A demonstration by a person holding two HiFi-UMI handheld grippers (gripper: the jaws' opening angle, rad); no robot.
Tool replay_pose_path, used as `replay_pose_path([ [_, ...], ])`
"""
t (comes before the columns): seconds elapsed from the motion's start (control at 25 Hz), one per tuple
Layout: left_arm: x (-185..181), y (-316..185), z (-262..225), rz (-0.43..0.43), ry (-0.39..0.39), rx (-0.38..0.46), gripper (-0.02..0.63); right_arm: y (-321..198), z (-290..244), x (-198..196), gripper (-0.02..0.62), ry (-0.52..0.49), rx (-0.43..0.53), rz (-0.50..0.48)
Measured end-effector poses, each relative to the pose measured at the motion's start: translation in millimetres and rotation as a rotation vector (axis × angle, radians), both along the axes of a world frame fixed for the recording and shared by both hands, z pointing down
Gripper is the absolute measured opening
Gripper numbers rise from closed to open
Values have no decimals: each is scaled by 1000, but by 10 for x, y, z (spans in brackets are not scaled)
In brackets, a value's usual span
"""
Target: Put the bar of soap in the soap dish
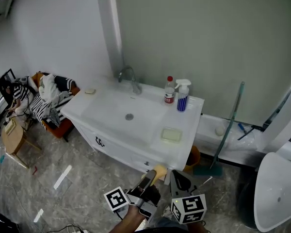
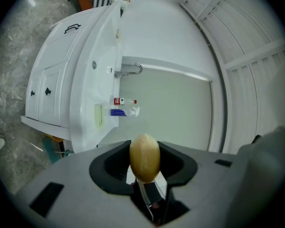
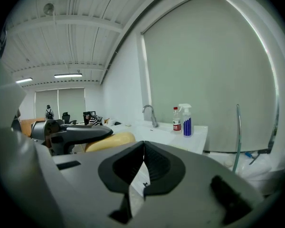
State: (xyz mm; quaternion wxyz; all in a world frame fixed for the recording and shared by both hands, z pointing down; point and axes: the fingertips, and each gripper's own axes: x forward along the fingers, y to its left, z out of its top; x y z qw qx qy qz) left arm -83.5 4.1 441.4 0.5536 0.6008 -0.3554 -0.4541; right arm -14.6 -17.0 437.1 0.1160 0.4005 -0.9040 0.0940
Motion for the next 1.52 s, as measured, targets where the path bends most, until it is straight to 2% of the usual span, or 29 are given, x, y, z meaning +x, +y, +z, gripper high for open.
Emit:
replay_pose_path([
  [0.68,272,-898,95,-42,-1,-28,155,-961,77,259,11,-4,-15,-49],
  [1.16,507,-1140,92,-50,-21,-32,156,-1216,73,473,11,-15,-8,-63],
  [1.52,474,-1335,189,-49,-28,-37,156,-1410,196,469,11,-12,-17,-62],
])
